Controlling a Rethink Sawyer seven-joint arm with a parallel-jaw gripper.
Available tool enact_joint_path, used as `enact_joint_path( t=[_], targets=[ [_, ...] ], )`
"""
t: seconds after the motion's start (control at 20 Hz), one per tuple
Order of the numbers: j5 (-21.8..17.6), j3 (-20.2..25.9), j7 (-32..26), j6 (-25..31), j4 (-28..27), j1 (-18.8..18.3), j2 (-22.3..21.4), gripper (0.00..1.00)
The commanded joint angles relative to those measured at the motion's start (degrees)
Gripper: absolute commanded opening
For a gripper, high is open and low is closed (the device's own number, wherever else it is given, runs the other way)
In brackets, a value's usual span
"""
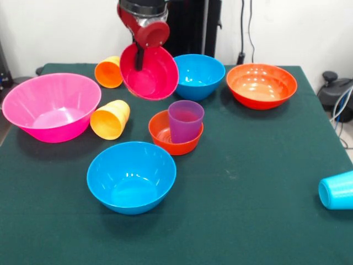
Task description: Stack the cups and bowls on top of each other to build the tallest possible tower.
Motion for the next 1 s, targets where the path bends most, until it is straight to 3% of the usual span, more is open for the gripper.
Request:
enact_joint_path(
  t=[0.05,0.3,0.5,1.0],
  targets=[
    [-1.0,10.4,-4.2,-7.5,6.8,-1.6,0.6,0.00],
    [2.7,8.2,3.4,-0.2,8.7,3.4,-4.5,0.00],
    [4.3,7.5,5.5,3.2,8.7,5.2,-6.3,0.00],
    [6.4,5.3,6.4,6.3,5.8,7.7,-5.5,0.00]
  ],
)
